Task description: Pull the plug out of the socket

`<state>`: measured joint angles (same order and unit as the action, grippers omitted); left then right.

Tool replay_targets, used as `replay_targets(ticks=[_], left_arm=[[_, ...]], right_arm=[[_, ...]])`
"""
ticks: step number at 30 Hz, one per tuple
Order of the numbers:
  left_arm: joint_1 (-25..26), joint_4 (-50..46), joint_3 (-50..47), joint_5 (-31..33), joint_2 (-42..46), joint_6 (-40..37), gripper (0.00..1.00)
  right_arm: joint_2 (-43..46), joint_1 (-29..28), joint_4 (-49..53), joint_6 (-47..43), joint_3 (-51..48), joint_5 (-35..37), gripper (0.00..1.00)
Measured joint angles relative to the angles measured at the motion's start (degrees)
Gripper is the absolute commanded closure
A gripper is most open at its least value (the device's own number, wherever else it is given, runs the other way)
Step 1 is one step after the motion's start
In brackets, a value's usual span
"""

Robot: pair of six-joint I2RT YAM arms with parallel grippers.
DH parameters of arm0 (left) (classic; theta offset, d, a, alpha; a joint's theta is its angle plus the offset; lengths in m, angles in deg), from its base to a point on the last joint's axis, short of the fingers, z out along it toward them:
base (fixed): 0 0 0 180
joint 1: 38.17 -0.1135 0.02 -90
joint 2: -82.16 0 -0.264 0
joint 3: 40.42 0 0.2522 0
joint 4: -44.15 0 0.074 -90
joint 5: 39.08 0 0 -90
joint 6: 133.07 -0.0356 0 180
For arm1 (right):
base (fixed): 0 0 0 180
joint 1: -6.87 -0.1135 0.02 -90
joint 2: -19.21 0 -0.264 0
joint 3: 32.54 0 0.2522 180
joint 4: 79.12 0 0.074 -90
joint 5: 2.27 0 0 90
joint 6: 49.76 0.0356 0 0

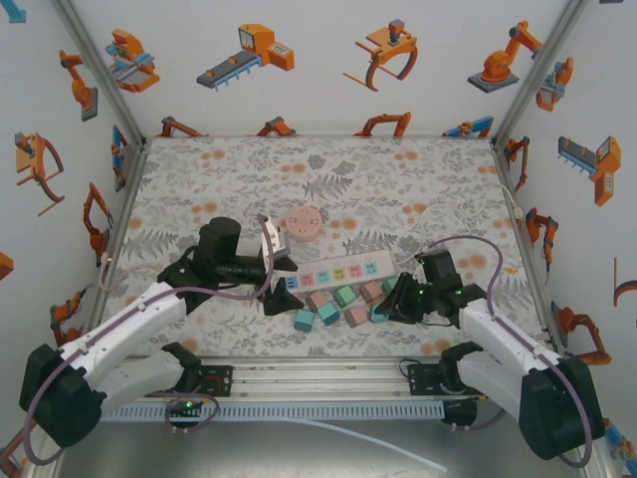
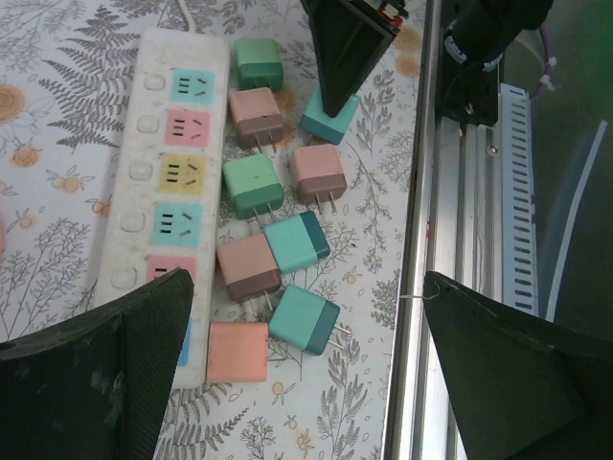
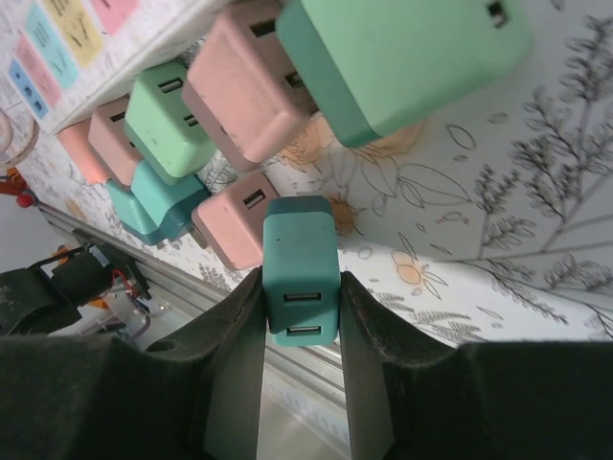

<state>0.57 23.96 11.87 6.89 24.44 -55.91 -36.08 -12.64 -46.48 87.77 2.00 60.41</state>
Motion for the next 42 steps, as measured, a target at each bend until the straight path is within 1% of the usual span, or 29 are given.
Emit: replay_targets(ticks=[1,2,3,6,10,14,19,22,24,26,27,29,31,35,39,42], left_arm=[[0.31,0.52,-0.42,0.28,0.0,-0.02,0.03],[0.5,1.16,-0.87,0.83,0.09,0.02,0.03],[0.74,1.79,-1.38,1.75,0.15,0.11,0.03],[1.84,4.11,-2.4,6.27,0.22,1.29,0.03],[4.33,7.13,-2.62,14.88,-0.04,3.96,0.03],[5.22,9.6,-2.67,23.45,-0.44,8.39,0.03],[5.2,12.2,-3.58,33.75,1.11,13.05,0.03],[5.22,12.11,-4.68,42.93,3.85,14.78,0.03],[5.18,11.52,-5.03,50.58,5.6,15.43,0.03],[4.81,11.1,-5.51,57.9,7.15,15.8,0.03],[4.35,11.1,-5.99,61.02,7.93,15.85,0.03],[2.1,11.13,-7.91,67.23,10.01,15.87,0.03],[-1.38,11.17,-10.19,71.28,12.15,15.93,0.03],[-9.51,12.2,-15.32,76.39,16.02,16.79,0.03],[-15.85,14.67,-20.04,79.08,15.93,17.9,0.03],[-19.96,14.8,-21.22,80.5,12.94,19.63,0.03]], right_arm=[[-0.68,-0.22,-0.92,0.04,-0.04,-0.17,0.66],[-1.14,-0.37,-1.62,0.11,-0.04,-0.2,0.58],[-1.46,-0.57,-2.08,-0.07,-0.09,0.55,0.53],[-2.34,-0.76,-1.79,0.52,-1.07,3.15,0.47],[-1.09,-0.98,-1.09,0.61,-0.74,5.4,0.45],[1.57,-0.98,3.15,-0.15,0.46,9.22,0.44],[5.84,-0.98,7.91,-3.37,8.11,14.93,0.44],[7.85,-0.98,7.5,-7.3,14.05,21.7,0.43],[9.11,-1.01,6.47,-10.03,16.7,28.96,0.42],[10.25,-0.98,4.92,-11.76,17.07,36.5,0.28],[10.62,-0.98,4.42,-12.31,16.94,39.89,0.24],[11.41,-0.98,1.18,-14.4,15.3,48.76,0.17],[11.78,-0.83,-3.19,-17.97,12.2,56.04,0.13],[9.94,-0.17,-12.11,-26.64,6.14,65.88,0.09],[4.17,1.73,-25.09,-35.3,0.52,70.73,0.06],[-3.87,3.52,-34.73,-39.69,-3.08,71.89,0.03]])
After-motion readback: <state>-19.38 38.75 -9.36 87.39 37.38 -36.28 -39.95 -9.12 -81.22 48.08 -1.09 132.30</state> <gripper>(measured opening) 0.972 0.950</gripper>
